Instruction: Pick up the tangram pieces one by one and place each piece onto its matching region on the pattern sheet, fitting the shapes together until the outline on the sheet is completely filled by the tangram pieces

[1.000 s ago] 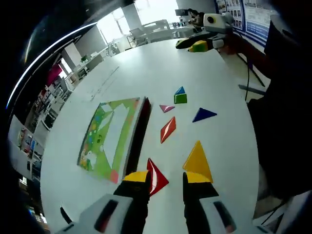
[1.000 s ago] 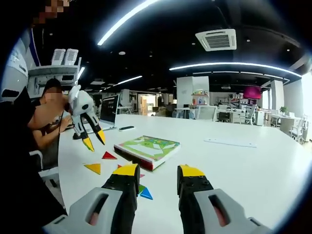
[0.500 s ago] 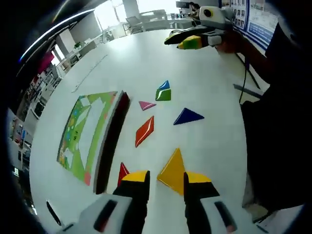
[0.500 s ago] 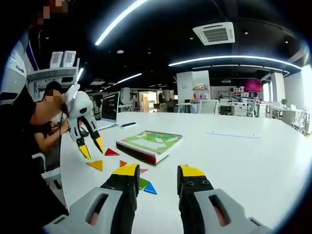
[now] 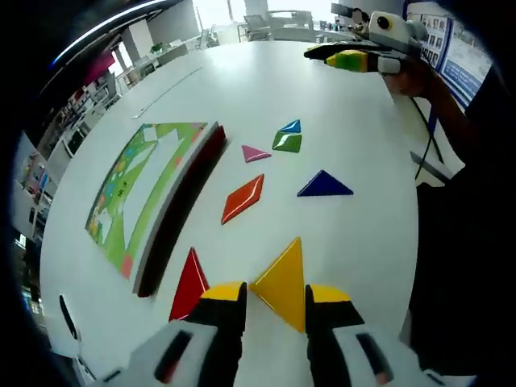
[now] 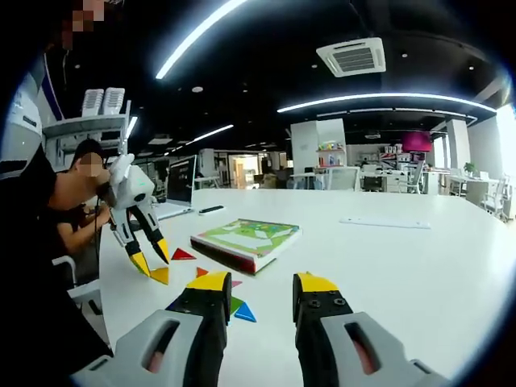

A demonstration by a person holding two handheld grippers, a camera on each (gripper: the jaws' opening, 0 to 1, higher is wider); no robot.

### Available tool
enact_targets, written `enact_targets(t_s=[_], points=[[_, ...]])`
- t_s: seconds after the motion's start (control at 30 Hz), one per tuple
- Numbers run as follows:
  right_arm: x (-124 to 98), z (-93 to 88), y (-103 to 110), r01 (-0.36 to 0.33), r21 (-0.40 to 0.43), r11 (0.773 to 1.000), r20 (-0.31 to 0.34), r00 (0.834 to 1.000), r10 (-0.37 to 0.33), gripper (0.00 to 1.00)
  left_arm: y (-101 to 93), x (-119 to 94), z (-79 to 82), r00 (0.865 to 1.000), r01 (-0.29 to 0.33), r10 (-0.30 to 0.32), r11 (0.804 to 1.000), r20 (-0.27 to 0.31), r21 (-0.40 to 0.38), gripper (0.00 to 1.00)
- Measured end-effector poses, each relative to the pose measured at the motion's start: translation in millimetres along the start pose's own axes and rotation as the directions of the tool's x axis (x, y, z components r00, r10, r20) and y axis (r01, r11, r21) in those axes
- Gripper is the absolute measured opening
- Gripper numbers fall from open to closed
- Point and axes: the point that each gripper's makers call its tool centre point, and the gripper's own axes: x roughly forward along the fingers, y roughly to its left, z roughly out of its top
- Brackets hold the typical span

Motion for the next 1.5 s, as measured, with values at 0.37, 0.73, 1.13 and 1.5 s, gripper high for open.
enact_targets(t_s=[0.37, 0.73, 1.13, 1.5], points=[[-5, -3.9, -5, 0.016, 0.01, 1.0, -0.003, 1.0, -0.016, 0.32, 1.7, 5, -4.0, 0.999, 0.035, -0.036, 0.998, -0.017, -0.053, 0.3], [-6, -8.4, -4, 0.022, 0.02, 1.0, -0.014, 1.0, -0.022, 0.32, -3.7, 7, 3.2, 0.993, 0.121, -0.116, 0.97, -0.037, 0.211, 0.29], [-9, -3.8, -3, 0.028, 0.016, 0.999, -0.007, 1.0, -0.027, 0.32, -1.9, 5, 3.3, 0.974, 0.194, -0.096, 0.82, -0.205, 0.538, 0.28], [-5, -5.1, -4, 0.027, 0.023, 0.999, -0.009, 1.0, -0.027, 0.32, 32.4, -43, 48.7, 0.993, 0.109, -0.113, 0.912, -0.014, 0.396, 0.28]])
